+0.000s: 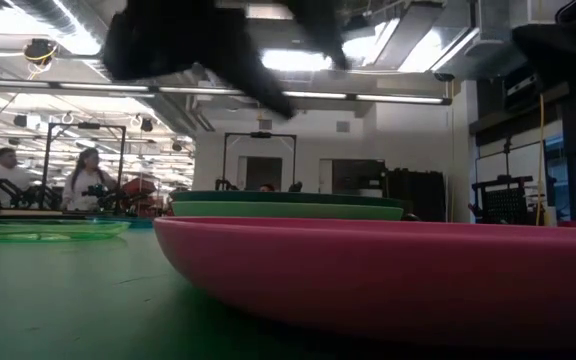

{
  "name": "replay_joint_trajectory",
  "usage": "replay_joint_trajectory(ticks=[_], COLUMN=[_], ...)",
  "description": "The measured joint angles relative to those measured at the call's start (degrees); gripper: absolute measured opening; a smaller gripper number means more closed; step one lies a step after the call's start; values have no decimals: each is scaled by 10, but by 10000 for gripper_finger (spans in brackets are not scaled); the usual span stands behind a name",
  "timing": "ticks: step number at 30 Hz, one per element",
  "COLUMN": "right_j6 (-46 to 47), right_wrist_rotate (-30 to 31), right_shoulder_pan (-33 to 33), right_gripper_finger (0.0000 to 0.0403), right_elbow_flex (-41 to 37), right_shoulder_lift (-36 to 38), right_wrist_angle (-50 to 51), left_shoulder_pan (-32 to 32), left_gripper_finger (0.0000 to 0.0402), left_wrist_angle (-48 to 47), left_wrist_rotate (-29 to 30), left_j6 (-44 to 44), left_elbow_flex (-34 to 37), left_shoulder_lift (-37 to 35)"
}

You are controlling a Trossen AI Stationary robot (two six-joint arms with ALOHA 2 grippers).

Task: Stack plastic plates
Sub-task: Stack the pink plate on top of the dark green plate

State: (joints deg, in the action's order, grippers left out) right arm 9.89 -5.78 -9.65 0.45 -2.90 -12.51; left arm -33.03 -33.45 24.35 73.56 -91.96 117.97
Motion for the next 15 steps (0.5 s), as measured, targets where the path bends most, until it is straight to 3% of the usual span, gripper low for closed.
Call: replay_joint_trajectory(ticks=[8, 15], right_j6=[-40, -44], right_wrist_rotate=[129, 167], right_shoulder_pan=[-87, -102], right_gripper_finger=[0, 0], right_elbow_flex=[0, 0], right_shoulder_lift=[0, 0], right_wrist_angle=[8, 8], left_shoulder_pan=[4, 22], left_gripper_finger=[157, 157], left_wrist_angle=[-169, -122], left_wrist_rotate=[1, -12], left_j6=[119, 130], left_elbow_flex=[1, 37], left_shoulder_lift=[-3, -3])
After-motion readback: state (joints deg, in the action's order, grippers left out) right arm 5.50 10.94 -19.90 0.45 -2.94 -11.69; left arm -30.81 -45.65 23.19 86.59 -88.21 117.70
